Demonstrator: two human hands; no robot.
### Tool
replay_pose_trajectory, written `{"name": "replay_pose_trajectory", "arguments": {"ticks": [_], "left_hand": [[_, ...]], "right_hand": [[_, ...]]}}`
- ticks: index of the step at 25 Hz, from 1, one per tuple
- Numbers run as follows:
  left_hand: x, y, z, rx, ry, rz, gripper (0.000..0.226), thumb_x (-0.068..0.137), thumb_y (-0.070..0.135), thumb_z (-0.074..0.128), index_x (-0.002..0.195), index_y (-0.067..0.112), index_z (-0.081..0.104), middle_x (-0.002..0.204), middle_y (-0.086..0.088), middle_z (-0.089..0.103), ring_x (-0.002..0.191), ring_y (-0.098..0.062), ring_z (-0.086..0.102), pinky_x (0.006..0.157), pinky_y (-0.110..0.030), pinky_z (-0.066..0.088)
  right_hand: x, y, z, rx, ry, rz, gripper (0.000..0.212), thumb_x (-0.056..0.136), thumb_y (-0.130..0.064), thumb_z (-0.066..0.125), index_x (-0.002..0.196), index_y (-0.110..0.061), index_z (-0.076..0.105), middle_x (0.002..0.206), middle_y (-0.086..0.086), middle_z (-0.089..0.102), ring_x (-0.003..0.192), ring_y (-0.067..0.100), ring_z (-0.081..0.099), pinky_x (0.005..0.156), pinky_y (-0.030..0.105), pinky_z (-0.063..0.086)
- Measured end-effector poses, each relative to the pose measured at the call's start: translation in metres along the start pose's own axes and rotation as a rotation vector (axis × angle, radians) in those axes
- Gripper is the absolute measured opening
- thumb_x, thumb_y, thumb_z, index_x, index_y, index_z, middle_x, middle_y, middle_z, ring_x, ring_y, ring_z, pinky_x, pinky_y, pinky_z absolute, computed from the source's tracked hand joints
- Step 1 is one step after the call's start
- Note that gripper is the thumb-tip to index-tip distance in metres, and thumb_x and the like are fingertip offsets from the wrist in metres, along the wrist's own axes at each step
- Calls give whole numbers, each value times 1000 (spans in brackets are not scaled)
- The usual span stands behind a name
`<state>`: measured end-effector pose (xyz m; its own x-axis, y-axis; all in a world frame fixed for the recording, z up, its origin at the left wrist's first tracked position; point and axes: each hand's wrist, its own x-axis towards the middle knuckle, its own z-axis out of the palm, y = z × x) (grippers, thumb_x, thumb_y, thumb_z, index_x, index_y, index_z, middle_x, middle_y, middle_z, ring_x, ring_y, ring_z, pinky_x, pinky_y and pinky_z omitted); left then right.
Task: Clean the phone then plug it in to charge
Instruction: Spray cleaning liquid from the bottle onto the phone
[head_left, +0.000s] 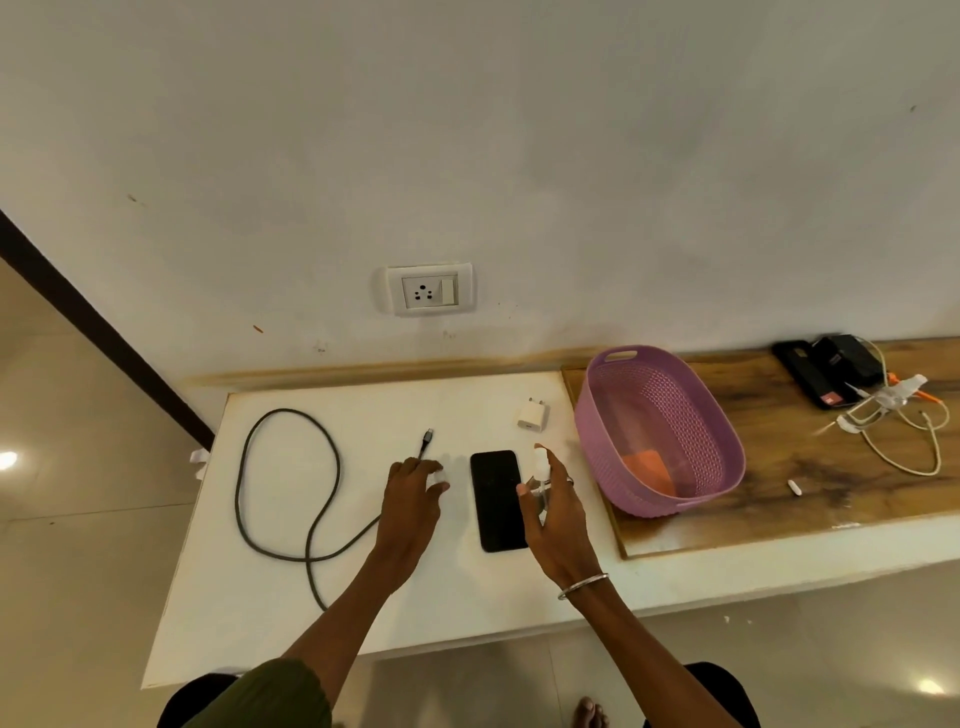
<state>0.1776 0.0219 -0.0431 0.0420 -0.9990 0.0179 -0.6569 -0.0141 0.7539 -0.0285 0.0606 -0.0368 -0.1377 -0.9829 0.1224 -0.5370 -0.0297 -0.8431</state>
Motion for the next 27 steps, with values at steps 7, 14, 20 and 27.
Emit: {"name": "replay_pose_trajectory", "arguments": {"ticks": [7, 14, 20, 27], "left_hand": [[-4, 82, -48, -364, 198, 160, 26, 85, 11, 75, 109, 22, 74, 96, 14, 73, 88, -7, 66, 80, -18, 51], [-22, 130, -93, -449, 131, 289, 27, 85, 13, 74, 109, 25, 76, 97, 10, 76, 85, -7, 69, 78, -15, 52], [-33, 150, -121, -455, 61, 331, 25, 87, 6, 70, 106, 22, 76, 97, 10, 75, 86, -3, 69, 76, -13, 52], [-26, 180, -142, -545, 22, 267, 14, 85, 17, 76, 98, 14, 80, 92, -2, 78, 87, -12, 73, 79, -37, 61]], "right_hand": [[1, -57, 4, 41, -110, -54, 43, 92, -41, 57, 131, -29, 45, 109, -15, 57, 100, -2, 56, 87, 11, 44], [-5, -126, -9, 133, -92, -186, 32, 90, -26, 61, 120, -24, 49, 107, -2, 64, 96, 10, 62, 87, 25, 54], [-12, -161, -22, 167, -80, -261, 35, 93, -14, 58, 127, -14, 51, 112, -2, 65, 101, 9, 63, 90, 22, 52], [-13, -192, -31, 275, -61, -199, 23, 94, -19, 58, 112, -30, 49, 89, -11, 62, 79, 3, 65, 72, 18, 53]]}}
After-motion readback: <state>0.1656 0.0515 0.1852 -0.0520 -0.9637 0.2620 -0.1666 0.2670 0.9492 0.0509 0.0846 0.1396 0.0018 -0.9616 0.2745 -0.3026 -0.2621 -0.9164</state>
